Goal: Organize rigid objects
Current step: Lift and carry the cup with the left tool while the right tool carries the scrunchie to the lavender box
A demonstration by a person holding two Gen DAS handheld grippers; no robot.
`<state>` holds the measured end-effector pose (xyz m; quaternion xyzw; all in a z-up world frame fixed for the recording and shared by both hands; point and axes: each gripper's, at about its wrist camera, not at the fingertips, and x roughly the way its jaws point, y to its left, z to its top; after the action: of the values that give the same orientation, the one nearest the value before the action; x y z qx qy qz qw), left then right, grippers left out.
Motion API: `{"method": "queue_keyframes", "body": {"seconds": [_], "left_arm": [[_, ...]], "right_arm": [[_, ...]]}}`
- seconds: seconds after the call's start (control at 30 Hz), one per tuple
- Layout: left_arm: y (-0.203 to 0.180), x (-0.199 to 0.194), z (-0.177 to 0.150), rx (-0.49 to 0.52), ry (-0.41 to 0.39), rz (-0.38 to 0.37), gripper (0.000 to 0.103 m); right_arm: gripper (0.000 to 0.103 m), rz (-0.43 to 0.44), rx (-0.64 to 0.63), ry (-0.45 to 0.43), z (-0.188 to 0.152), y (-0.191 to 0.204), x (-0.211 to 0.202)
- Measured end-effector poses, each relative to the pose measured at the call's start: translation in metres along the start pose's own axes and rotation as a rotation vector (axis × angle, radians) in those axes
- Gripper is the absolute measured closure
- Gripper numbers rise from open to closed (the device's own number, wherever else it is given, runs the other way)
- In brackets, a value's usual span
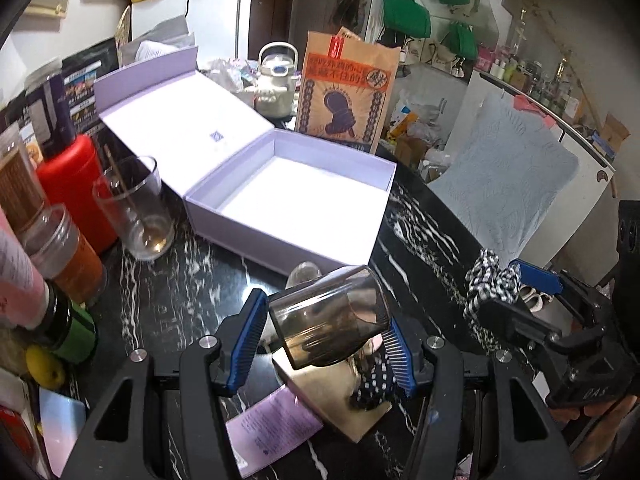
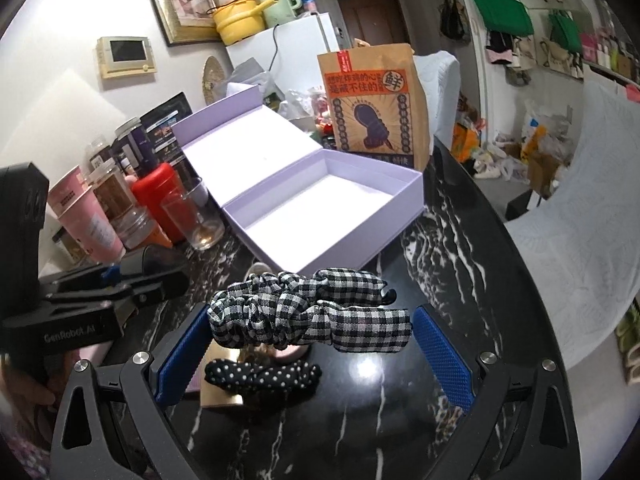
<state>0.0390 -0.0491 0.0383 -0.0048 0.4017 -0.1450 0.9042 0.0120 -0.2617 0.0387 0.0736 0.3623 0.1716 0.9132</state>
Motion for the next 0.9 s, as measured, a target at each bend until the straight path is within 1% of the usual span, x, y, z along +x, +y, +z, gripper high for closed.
{"method": "queue_keyframes", "body": {"seconds": [0.23, 0.33, 0.63, 0.9], "left_arm": [[-0.002, 0.004, 0.020, 0.022, -0.011, -0.019, 0.047], [-0.002, 0.007, 0.028, 0.032, -0.020, 0.000, 0.047], [0.010, 0.024, 0.049, 0.015, -0.014, 0.000, 0.047], [0.019, 0.043, 0.075, 0.018, -0.022, 0.009, 0.047]], "right_arm": [[0.003, 0.009, -0.018, -0.013, 0.015, -0.002, 0.003], [0.003, 0.019, -0.025, -0.017, 0.022, -0.004, 0.005], [0.003, 0.024, -0.054, -0.040, 0.047, -0.007, 0.019], [0.003, 0.029, -0.061, -0.050, 0.070, -0.016, 0.039]]}}
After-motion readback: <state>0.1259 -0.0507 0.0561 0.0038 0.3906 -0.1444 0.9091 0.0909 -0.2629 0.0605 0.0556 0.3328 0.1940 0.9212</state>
